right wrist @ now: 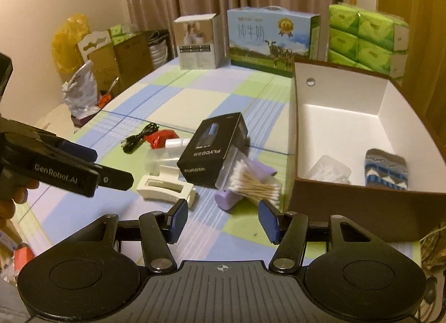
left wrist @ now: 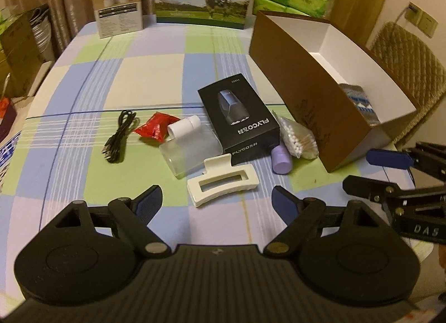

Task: Organize objects
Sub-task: 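Move both tools back toward the remaining items on the table, then grasp the cream hair clip with the left tool while the right tool grasps the cotton swab bag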

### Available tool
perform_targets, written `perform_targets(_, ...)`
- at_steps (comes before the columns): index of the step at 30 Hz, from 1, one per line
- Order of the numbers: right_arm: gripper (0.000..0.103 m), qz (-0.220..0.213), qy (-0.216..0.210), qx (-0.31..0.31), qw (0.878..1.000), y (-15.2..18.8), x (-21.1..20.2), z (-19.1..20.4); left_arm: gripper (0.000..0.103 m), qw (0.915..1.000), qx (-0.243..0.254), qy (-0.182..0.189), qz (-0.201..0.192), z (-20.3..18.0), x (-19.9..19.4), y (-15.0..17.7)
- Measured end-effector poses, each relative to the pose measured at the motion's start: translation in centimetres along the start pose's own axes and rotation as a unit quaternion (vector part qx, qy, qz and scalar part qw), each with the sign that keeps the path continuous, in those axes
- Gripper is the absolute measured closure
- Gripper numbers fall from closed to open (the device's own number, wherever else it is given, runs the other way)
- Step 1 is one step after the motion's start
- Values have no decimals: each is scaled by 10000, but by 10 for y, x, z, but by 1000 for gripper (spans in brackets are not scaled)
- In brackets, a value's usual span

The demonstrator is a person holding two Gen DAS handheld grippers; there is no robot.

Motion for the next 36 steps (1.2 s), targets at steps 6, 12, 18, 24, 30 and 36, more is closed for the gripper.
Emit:
perform_targets(6,49,106,185,303,9993,3,10,-4,23,9983,502,286,-6,2,30,2)
perform_targets(12,49,152,484,672,9964,5,13,-14,27,9935,1009,528,94,3,67,2)
perform_targets(18,49,175,737,1026,9918,11,11,-27,39,9897,1224,657,353,1,91,8)
perform_targets(24,49,232,892,1328,9869,17,11,-37,46,9841,1339,1096,401,-13,82,16)
perform_targets(30,49,224,924,1378,9859,18,10,-39,46,9854,1409,909,299,-10,86,4)
perform_targets(36,49,236,960,1400,9852,21,10,-40,46,9811,1734,831,208,-18,99,-7)
Point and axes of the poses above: each gripper's, at about its wrist camera, not at the fingertips, and x roughly the way its jaws point, z to its left, y to its underside, the point moved 3 cm from there along x, roughly the way its jaws point, and after that the axes turned 15 degrees about x, right-handed, at the moved point
